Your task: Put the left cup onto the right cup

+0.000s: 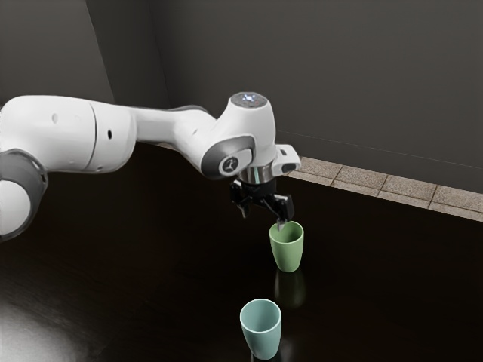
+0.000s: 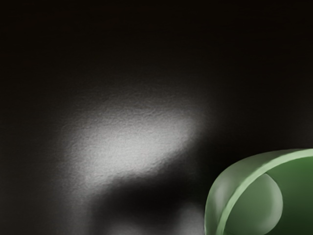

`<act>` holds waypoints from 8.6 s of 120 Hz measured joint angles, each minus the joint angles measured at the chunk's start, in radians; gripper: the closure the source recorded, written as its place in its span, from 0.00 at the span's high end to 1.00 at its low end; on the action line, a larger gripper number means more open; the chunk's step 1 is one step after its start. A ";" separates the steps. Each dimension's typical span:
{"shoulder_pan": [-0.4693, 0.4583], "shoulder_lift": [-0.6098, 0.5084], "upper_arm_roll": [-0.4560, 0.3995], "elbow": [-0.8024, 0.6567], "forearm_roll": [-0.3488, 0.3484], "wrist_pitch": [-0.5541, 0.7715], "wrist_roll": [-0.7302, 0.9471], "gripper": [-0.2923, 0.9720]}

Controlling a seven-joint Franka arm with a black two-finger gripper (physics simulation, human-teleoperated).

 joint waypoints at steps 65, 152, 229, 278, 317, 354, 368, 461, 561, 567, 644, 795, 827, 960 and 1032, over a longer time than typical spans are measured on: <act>0.000 0.033 -0.001 0.016 0.017 0.029 -0.003 0.77; -0.003 0.078 -0.010 0.049 0.026 0.036 -0.013 0.76; -0.002 0.107 -0.007 0.049 0.027 0.074 -0.029 0.51; -0.002 0.108 -0.009 0.049 0.027 0.081 -0.040 0.34; -0.003 0.107 -0.011 0.049 0.034 0.082 -0.051 0.21; -0.014 0.093 -0.013 0.049 0.052 0.080 -0.065 0.17; -0.018 0.081 -0.012 0.049 0.064 0.079 -0.070 0.16; -0.112 -0.125 -0.069 -0.010 0.076 -0.031 -0.173 0.15; -0.111 -0.365 -0.176 -0.302 0.016 -0.076 -0.458 0.15; -0.110 -0.377 -0.176 -0.316 0.003 -0.075 -0.470 0.15; -0.115 -0.551 -0.175 -0.519 -0.071 0.052 -0.563 0.15; -0.107 -0.726 -0.192 -0.668 -0.236 -0.017 -0.610 0.15; -0.101 -0.722 -0.192 -0.667 -0.236 -0.014 -0.615 0.15; -0.061 -0.648 -0.192 -0.667 -0.230 0.049 -0.625 0.15; -0.043 -0.609 -0.191 -0.667 -0.227 0.069 -0.627 0.15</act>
